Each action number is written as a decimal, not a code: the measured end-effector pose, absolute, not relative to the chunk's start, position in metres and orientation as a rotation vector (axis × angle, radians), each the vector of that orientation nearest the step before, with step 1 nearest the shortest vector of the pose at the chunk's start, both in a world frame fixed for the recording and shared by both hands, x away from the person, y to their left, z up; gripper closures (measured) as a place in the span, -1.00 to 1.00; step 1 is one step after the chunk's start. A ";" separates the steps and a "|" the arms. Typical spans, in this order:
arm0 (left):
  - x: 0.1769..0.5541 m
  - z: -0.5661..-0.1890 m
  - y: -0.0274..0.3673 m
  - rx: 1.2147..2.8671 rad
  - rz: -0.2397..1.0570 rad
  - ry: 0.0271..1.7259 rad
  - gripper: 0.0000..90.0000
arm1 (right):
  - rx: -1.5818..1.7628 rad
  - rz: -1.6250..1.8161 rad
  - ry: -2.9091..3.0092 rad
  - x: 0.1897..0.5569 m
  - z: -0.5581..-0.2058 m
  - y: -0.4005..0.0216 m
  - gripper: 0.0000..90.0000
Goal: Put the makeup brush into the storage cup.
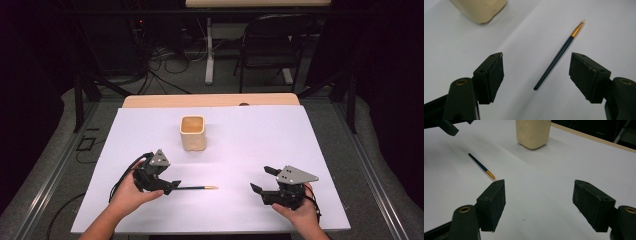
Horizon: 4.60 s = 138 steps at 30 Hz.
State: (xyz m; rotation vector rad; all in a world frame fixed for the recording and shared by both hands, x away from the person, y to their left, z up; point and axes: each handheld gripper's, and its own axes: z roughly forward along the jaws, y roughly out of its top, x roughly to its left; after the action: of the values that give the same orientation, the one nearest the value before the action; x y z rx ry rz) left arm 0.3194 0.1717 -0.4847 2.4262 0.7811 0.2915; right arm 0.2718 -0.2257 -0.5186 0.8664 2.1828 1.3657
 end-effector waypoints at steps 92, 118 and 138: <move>0.342 -0.490 0.102 3.097 0.273 0.313 0.04 | 0.867 1.351 2.230 0.274 -0.524 -0.222 -0.41; 0.349 -0.496 0.084 3.124 0.230 0.216 0.09 | 0.865 1.347 2.235 0.274 -0.525 -0.222 -0.41; 0.352 -0.496 0.074 3.110 0.137 0.209 0.27 | 0.869 1.350 2.231 0.275 -0.525 -0.222 -0.41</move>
State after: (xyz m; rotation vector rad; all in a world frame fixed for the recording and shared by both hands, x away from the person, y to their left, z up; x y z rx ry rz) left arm 0.3519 0.0739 -0.4958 3.1104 0.2094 0.1373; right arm 0.2746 -0.2224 -0.5254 0.8693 2.2307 1.3503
